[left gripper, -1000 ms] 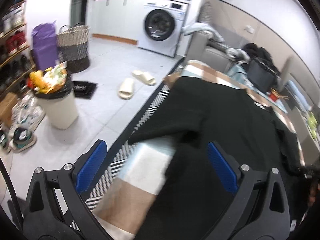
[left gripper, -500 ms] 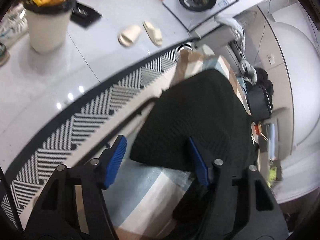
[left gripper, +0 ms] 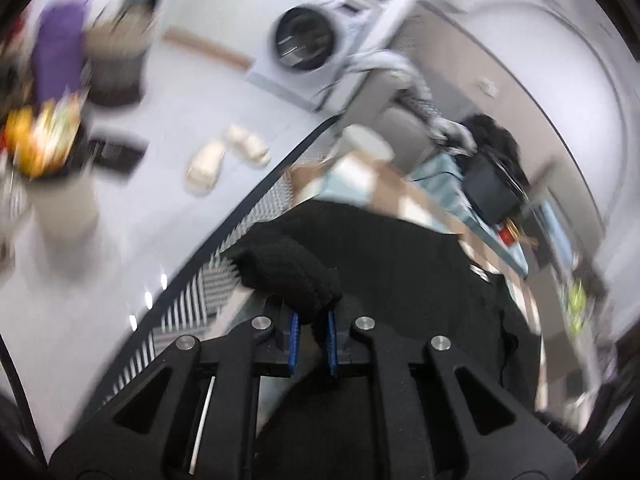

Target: Fold small clothes

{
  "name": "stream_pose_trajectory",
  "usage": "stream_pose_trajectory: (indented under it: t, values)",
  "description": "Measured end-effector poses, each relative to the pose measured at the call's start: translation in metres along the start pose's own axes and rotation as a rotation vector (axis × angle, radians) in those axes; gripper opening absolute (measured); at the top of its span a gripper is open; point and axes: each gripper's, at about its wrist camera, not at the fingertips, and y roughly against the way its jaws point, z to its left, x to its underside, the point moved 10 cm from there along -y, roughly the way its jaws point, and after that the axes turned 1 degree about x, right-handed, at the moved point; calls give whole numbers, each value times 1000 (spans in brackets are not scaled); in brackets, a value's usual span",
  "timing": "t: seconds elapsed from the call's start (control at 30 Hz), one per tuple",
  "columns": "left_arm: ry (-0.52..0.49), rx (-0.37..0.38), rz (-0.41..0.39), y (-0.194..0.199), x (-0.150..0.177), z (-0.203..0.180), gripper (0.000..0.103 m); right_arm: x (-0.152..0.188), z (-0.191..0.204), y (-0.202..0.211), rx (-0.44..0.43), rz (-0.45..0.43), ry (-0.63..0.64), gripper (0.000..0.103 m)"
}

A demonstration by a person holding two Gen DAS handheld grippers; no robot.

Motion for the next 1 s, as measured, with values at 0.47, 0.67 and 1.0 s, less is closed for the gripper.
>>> stream_pose_trajectory:
  t: [0.47, 0.67, 1.0]
  values:
    - [-357, 227, 233, -10, 67, -192, 66, 9, -12, 15, -9, -45, -38, 54]
    - [-277, 106, 204, -20, 60, -101, 67, 5, -8, 9, -25, -41, -34, 55]
    - [-24, -72, 219, -101, 30, -13, 66, 10, -12, 11, -21, -34, -59, 55]
